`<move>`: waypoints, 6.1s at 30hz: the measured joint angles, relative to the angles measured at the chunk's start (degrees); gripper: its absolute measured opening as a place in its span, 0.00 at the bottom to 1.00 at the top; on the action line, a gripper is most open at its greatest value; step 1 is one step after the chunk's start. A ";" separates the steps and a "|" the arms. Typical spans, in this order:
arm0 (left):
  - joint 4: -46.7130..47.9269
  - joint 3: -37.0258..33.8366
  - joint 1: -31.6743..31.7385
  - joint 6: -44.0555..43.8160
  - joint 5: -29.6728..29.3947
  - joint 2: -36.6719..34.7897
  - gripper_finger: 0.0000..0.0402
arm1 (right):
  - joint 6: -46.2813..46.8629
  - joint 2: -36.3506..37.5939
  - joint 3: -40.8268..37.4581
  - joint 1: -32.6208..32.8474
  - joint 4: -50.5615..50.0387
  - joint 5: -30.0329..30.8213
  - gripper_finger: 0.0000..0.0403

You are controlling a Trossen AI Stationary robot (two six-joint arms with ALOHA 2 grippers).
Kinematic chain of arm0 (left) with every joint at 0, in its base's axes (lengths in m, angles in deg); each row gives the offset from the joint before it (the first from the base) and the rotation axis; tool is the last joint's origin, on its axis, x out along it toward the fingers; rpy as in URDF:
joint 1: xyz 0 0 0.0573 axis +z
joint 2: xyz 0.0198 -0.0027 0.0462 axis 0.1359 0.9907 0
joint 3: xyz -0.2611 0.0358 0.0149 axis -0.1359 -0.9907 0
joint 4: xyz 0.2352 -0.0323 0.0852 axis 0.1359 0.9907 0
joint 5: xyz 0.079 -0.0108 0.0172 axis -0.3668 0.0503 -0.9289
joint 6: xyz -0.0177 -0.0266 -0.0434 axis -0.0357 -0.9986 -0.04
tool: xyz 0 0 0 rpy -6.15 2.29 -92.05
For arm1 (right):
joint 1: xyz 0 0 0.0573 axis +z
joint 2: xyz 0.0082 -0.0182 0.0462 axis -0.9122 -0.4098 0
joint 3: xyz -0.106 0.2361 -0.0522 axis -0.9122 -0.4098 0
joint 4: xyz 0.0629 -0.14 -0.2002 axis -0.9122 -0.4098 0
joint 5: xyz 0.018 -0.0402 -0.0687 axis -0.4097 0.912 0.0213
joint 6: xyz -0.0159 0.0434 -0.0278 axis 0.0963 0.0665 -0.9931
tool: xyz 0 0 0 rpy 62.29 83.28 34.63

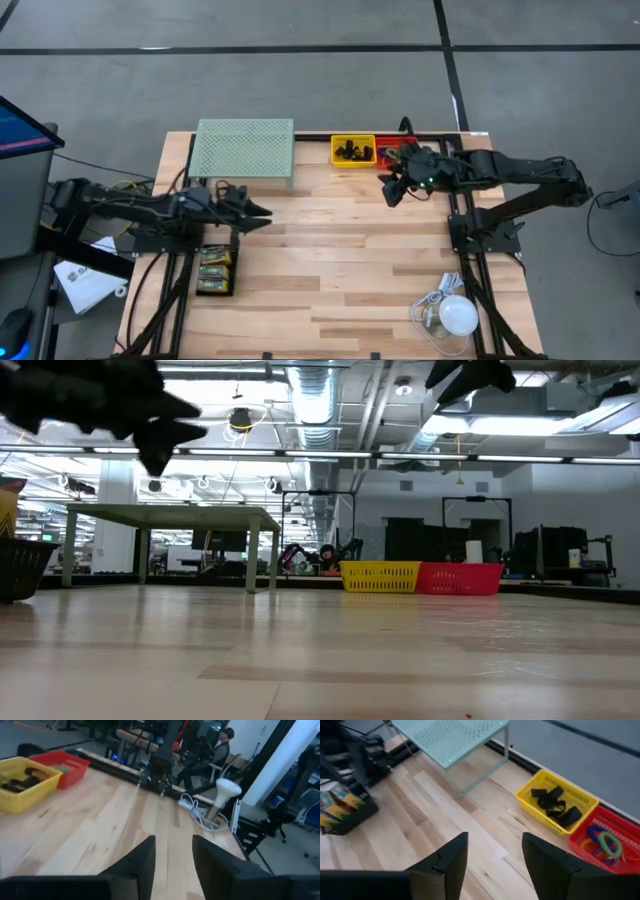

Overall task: Pick & Place Office Desk Supplies
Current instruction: Return to Home Position

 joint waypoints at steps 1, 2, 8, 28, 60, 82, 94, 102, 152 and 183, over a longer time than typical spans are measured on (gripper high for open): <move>0.80 -1.44 0.13 0.02 -0.02 -2.36 0.30 | 0.00 0.02 0.00 0.83 0.45 0.62 0.45; 1.98 -2.58 0.30 0.15 -0.06 -4.54 0.30 | 0.01 0.04 0.00 1.65 0.84 1.28 0.45; 8.16 -7.63 0.48 1.97 -3.43 -18.68 0.26 | 3.86 0.02 0.00 4.68 1.30 1.67 0.45; 19.60 -12.14 0.53 4.53 -8.59 -33.84 0.26 | 20.78 -1.18 0.10 20.35 -4.44 -11.52 0.45; 18.44 -12.21 0.53 4.55 -8.59 -21.96 0.27 | -25.55 16.93 -48.14 -1.17 71.84 -44.12 0.45; 18.36 -12.19 0.53 4.54 -8.59 -21.95 0.27 | -28.57 65.81 -66.44 -1.08 41.56 -35.07 0.45; 18.12 -12.17 0.48 4.53 -8.59 -21.95 0.27 | -23.84 65.81 -70.25 -0.68 45.58 -34.57 0.45; 18.14 -12.17 0.48 4.54 -8.59 -21.95 0.27 | -24.02 63.77 -70.24 -1.21 45.49 -34.47 0.45; 18.18 -12.15 0.48 4.54 -8.60 -21.95 0.27 | -24.00 63.25 -70.27 -1.21 45.45 -34.52 0.45; 18.19 -12.15 0.48 4.53 -8.60 -21.95 0.26 | -24.00 63.25 -70.29 -1.19 45.43 -34.52 0.45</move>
